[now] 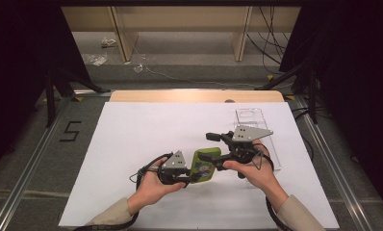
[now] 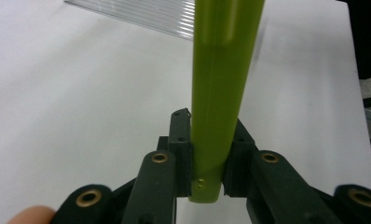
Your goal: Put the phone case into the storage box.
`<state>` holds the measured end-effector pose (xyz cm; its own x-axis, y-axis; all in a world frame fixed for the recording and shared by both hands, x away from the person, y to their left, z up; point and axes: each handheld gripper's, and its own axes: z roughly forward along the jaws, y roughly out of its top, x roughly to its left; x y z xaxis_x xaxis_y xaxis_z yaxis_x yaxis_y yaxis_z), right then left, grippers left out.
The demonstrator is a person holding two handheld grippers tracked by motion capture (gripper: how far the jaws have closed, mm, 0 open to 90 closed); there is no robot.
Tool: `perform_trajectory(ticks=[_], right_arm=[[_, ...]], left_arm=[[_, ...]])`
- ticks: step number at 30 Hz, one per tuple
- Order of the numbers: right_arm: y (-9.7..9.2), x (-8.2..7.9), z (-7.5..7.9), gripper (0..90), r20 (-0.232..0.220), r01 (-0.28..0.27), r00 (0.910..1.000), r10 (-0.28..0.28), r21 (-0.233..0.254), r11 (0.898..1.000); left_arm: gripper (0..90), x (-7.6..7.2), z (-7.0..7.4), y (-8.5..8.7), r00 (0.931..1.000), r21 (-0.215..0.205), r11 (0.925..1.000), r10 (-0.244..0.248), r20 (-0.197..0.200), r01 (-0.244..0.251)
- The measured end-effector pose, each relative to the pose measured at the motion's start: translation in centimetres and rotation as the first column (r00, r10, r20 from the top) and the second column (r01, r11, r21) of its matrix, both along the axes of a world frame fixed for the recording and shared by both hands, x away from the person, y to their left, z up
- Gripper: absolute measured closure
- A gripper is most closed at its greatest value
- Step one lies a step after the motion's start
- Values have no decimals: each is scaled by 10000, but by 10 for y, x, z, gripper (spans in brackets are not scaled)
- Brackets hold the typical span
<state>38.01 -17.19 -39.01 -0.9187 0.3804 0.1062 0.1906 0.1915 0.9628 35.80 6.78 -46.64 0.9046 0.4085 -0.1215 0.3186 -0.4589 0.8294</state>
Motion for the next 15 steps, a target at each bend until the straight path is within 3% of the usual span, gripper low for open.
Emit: perform_trajectory(ticks=[8,15], right_arm=[[-6,3,-3,233,26,721,9974,-721,178,9972],[-9,4,-7,193,26,1234,9923,-1235,204,9921]], left_arm=[[768,2,1,4,9975,-51,9975,701,2,-701],[767,5,2,8,9907,-78,9906,1362,15,-1362]])
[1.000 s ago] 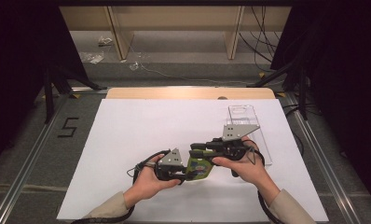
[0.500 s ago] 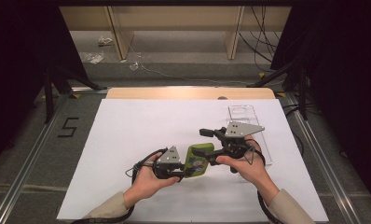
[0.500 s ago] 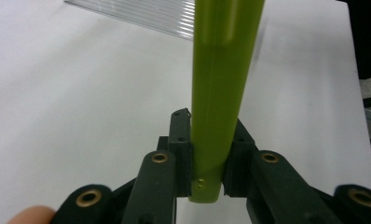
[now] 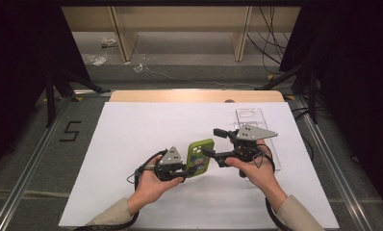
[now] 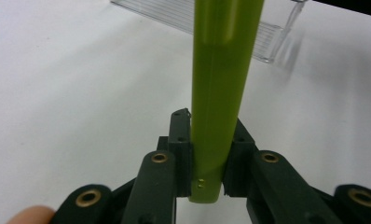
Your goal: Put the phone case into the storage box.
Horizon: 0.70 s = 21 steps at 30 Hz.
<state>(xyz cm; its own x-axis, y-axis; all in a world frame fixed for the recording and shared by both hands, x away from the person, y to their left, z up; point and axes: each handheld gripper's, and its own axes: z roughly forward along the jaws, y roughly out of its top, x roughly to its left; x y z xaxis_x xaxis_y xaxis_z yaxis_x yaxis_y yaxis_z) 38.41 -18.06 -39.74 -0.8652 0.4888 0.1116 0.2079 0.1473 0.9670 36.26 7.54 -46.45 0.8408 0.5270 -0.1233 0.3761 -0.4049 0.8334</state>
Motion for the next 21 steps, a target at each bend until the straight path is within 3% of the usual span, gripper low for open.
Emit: perform_trajectory(ticks=[7,21], right_arm=[[-1,0,-4,161,43,473,9989,-473,-70,9989],[2,-1,-12,83,69,1090,9940,-1089,-315,9935]], left_arm=[[767,1,1,3,9973,-28,9973,732,-15,-732],[766,3,3,3,9832,40,9836,1805,-276,-1805]])
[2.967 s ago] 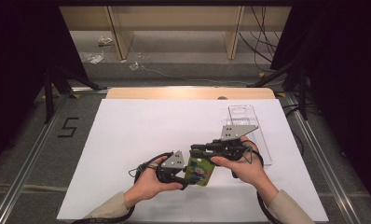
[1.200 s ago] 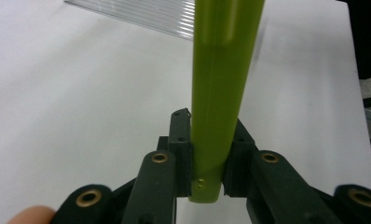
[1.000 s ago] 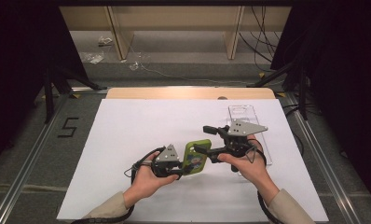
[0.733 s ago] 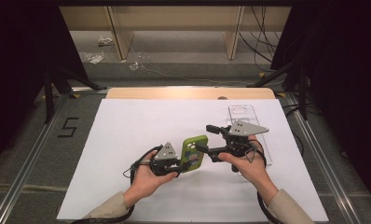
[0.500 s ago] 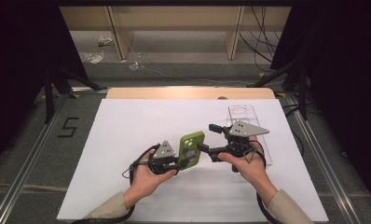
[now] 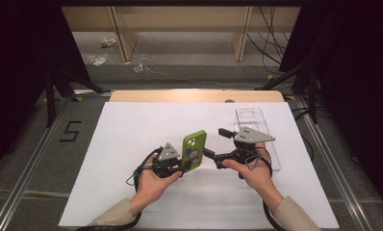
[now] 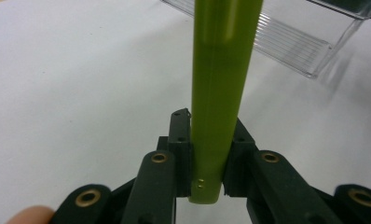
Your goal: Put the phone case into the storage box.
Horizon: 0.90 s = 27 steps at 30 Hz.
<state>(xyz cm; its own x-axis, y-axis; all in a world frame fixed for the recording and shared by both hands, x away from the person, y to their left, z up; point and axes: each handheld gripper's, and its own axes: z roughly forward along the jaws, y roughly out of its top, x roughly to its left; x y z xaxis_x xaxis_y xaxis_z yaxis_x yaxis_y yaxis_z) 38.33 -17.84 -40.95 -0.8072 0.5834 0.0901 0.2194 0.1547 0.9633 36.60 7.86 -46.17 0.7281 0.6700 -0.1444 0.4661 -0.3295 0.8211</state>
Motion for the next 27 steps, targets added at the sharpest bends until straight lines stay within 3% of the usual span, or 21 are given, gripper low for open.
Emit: perform_trajectory(ticks=[27], right_arm=[[2,-1,-4,42,-83,517,9986,-515,217,9984]], left_arm=[[766,6,-1,2,9981,-77,9981,612,-22,-613]])
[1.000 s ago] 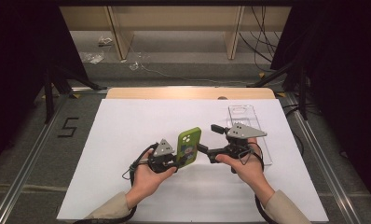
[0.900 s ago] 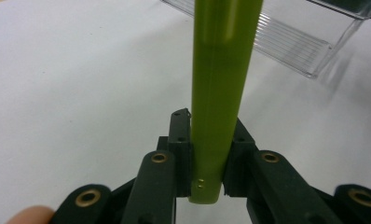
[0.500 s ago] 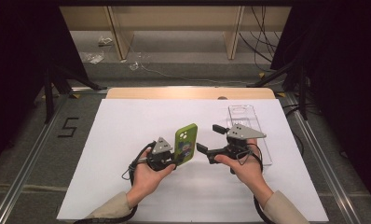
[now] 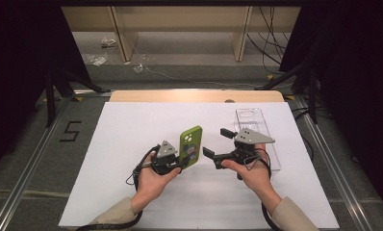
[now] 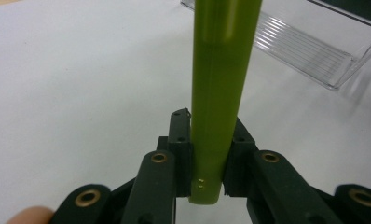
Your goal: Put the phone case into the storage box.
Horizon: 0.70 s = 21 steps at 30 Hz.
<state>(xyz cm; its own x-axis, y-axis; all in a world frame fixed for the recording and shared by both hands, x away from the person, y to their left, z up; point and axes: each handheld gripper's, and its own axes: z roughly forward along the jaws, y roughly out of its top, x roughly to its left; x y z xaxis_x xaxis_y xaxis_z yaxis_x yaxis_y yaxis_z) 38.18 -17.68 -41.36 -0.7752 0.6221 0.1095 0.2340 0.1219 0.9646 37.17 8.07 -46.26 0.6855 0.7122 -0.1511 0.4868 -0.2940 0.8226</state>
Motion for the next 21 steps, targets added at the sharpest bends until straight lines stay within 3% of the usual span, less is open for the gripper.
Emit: perform_trajectory(ticks=[21], right_arm=[[2,0,0,32,24,359,9994,-359,108,9993]], left_arm=[[765,1,1,-15,9998,-35,9999,-113,168,114]])
